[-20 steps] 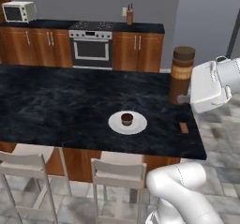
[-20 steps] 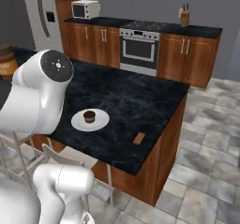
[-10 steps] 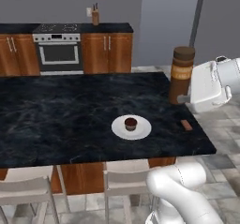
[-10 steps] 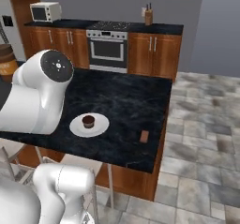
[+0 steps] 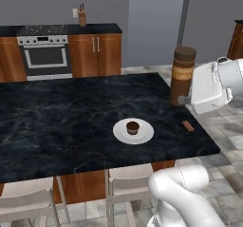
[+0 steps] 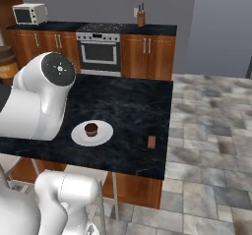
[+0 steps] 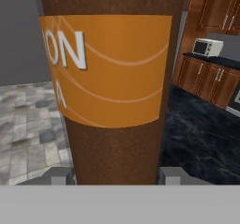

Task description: Take the cinnamon bottle from the cabinet and place it on the dining table, next to the plate with the cupcake. Then take the chocolate from the dining counter and place it on the cupcake plate.

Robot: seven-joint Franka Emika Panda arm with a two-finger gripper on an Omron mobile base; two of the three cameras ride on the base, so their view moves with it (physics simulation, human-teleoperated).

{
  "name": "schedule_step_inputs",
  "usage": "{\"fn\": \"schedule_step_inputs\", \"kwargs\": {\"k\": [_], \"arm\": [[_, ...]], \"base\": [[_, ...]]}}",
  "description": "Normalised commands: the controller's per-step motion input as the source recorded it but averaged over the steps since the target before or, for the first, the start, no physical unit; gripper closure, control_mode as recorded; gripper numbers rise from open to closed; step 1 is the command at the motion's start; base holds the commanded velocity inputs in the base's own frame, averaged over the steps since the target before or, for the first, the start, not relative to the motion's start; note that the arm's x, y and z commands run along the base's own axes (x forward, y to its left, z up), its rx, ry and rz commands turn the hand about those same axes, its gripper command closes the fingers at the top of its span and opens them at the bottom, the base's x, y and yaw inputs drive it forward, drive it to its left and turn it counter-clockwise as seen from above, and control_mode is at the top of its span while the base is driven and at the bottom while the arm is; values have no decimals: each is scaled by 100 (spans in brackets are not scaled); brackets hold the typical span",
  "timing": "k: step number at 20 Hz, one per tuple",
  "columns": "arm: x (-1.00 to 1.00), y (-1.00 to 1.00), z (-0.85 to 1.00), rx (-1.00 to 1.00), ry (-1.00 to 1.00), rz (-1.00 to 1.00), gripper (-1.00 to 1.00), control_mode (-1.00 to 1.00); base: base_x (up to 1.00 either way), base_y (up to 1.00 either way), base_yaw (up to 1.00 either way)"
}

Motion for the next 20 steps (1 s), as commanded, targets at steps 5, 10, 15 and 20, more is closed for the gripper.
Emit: {"fn": "schedule_step_inputs", "kwargs": {"k": [5,10,15,20], "arm": [[0,0,0,0,0,0,100,100],[0,0,0,0,0,0,100,100],[0,0,0,0,0,0,100,100],[0,0,0,0,0,0,100,100]], "base": [[33,12,0],[0,3,0],[0,0,0],[0,0,0]]}}
